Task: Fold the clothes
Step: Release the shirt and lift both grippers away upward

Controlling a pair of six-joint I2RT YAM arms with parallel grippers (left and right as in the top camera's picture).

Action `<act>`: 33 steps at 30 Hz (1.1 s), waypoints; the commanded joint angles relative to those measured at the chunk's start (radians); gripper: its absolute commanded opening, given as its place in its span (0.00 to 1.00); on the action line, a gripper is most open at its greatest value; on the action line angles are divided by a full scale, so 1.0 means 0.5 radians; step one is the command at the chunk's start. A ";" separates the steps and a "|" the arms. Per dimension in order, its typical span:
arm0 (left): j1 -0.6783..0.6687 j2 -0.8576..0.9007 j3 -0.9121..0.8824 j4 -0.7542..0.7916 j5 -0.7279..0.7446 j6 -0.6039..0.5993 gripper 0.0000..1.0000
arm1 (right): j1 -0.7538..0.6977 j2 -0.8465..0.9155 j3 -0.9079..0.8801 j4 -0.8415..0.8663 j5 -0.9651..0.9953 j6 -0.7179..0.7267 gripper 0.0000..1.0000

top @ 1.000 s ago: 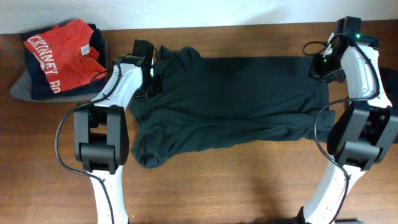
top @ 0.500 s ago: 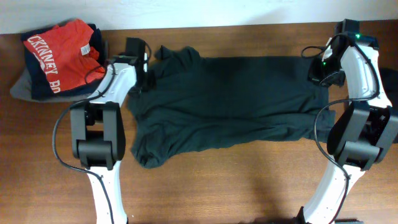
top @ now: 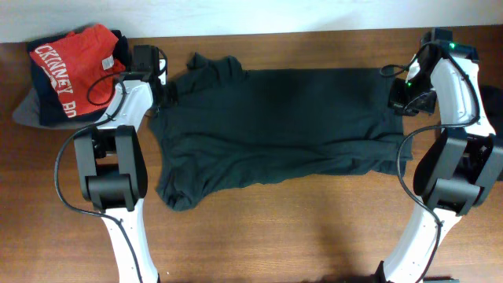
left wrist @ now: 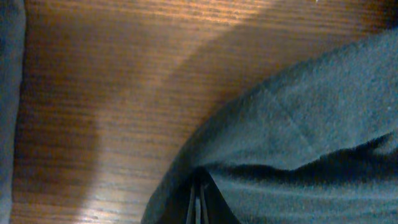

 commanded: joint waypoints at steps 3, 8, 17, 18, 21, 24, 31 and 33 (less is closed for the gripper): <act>0.019 0.088 0.251 -0.111 -0.125 0.089 0.07 | 0.004 -0.145 0.031 -0.079 -0.062 0.015 0.04; 0.018 0.088 0.735 -0.622 -0.122 0.086 0.24 | 0.003 -0.333 0.031 -0.214 -0.063 0.016 0.04; 0.014 0.084 1.828 -1.638 -0.004 -0.123 0.80 | 0.003 -0.748 0.031 -0.523 -0.114 0.014 0.60; 0.014 0.084 1.926 -1.733 0.047 -0.123 0.86 | 0.004 -0.781 0.031 -0.568 -0.114 0.014 0.67; 0.014 0.084 2.223 -2.081 0.129 -0.188 0.99 | 0.004 -0.855 0.031 -0.705 -0.115 0.014 0.72; 0.014 0.040 2.314 -2.171 0.322 -0.220 0.99 | 0.004 -0.883 0.031 -0.829 -0.115 0.014 0.72; 0.000 -0.049 2.275 -2.171 0.690 -0.256 0.99 | 0.006 -0.968 -0.073 -0.912 -0.145 0.006 0.71; -0.010 -0.132 2.177 -2.172 0.627 -0.255 0.99 | 0.006 -1.045 -0.141 -0.912 -0.147 0.006 0.72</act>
